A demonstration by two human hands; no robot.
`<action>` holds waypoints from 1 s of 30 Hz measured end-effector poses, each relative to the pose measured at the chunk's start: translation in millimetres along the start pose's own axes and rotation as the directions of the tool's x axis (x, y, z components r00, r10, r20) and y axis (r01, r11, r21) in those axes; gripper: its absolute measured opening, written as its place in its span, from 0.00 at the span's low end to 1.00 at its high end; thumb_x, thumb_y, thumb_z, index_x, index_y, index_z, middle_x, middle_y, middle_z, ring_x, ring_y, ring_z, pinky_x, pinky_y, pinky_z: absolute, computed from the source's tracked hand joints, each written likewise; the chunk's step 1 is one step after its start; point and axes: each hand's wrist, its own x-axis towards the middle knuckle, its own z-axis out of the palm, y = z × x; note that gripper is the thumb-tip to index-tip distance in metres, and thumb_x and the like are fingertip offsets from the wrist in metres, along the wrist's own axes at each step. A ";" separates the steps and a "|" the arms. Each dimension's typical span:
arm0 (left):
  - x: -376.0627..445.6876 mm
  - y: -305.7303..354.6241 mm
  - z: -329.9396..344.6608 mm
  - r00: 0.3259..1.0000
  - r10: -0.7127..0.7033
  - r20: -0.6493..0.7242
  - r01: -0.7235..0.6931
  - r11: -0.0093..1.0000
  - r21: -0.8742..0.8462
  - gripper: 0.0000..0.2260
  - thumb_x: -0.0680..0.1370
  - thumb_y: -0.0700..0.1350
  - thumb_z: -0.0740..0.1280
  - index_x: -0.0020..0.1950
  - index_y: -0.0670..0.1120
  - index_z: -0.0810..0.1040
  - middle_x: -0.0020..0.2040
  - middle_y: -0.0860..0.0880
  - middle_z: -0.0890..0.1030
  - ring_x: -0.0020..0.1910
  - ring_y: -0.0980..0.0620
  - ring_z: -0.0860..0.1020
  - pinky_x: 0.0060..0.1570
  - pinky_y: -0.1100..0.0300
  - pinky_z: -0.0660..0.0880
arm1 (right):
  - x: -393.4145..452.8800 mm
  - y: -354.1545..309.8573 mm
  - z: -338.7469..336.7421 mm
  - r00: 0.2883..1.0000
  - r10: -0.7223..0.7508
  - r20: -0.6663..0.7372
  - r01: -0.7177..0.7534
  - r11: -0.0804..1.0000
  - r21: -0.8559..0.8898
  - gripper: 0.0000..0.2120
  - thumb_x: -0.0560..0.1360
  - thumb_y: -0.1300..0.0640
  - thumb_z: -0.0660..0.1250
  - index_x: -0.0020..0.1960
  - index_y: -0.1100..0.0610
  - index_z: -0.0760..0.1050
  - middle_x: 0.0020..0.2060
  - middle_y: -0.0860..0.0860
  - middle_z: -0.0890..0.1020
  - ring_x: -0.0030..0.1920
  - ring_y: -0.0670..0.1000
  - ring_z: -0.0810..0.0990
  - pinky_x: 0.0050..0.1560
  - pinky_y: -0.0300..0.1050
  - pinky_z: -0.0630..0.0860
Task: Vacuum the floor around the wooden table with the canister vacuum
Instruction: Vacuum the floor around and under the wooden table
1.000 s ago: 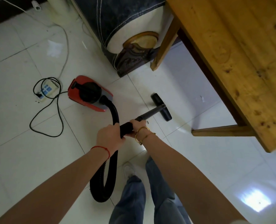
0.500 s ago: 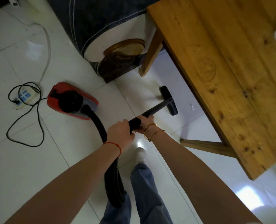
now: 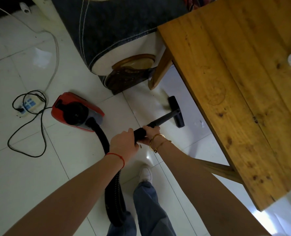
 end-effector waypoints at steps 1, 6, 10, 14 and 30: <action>-4.4 -5.0 -0.3 1.000 -0.006 -0.002 0.006 1.000 -0.006 0.11 0.77 0.49 0.63 0.56 0.45 0.69 0.41 0.49 0.74 0.35 0.53 0.73 0.31 0.62 0.67 | -1.9 4.0 4.1 1.000 0.003 0.011 -0.003 1.000 0.000 0.25 0.76 0.65 0.63 0.68 0.54 0.55 0.43 0.58 0.73 0.51 0.64 0.80 0.45 0.60 0.80; -31.1 -32.7 -0.1 1.000 -0.027 -0.007 0.027 0.999 -0.025 0.11 0.77 0.49 0.63 0.55 0.45 0.69 0.40 0.50 0.71 0.33 0.53 0.71 0.31 0.61 0.67 | -16.4 30.8 25.1 0.998 0.003 0.068 0.000 0.999 -0.038 0.25 0.76 0.63 0.65 0.67 0.55 0.55 0.46 0.60 0.74 0.50 0.64 0.81 0.46 0.62 0.80; -59.0 -59.1 8.0 0.998 -0.064 0.005 0.064 0.997 -0.053 0.11 0.77 0.49 0.63 0.55 0.45 0.68 0.40 0.50 0.71 0.35 0.53 0.72 0.33 0.61 0.68 | -29.4 61.5 43.1 0.995 0.003 0.104 0.003 0.998 -0.056 0.24 0.76 0.64 0.65 0.65 0.55 0.55 0.46 0.60 0.74 0.51 0.65 0.81 0.46 0.62 0.80; -90.7 -88.6 21.5 0.995 -0.096 0.006 0.096 0.993 -0.072 0.13 0.77 0.49 0.64 0.58 0.45 0.69 0.43 0.48 0.73 0.37 0.51 0.73 0.35 0.60 0.70 | -42.8 98.1 58.7 0.990 -0.009 0.140 0.022 0.995 -0.094 0.24 0.76 0.65 0.64 0.66 0.56 0.56 0.43 0.58 0.73 0.46 0.62 0.81 0.47 0.63 0.79; -197.6 -174.5 71.0 0.977 -0.211 0.014 0.211 0.972 -0.107 0.12 0.77 0.50 0.64 0.56 0.44 0.70 0.40 0.50 0.72 0.34 0.53 0.72 0.27 0.65 0.65 | -91.2 227.2 104.7 0.987 0.024 0.159 0.018 0.966 -0.256 0.23 0.76 0.63 0.66 0.64 0.55 0.58 0.59 0.62 0.75 0.51 0.63 0.81 0.29 0.54 0.80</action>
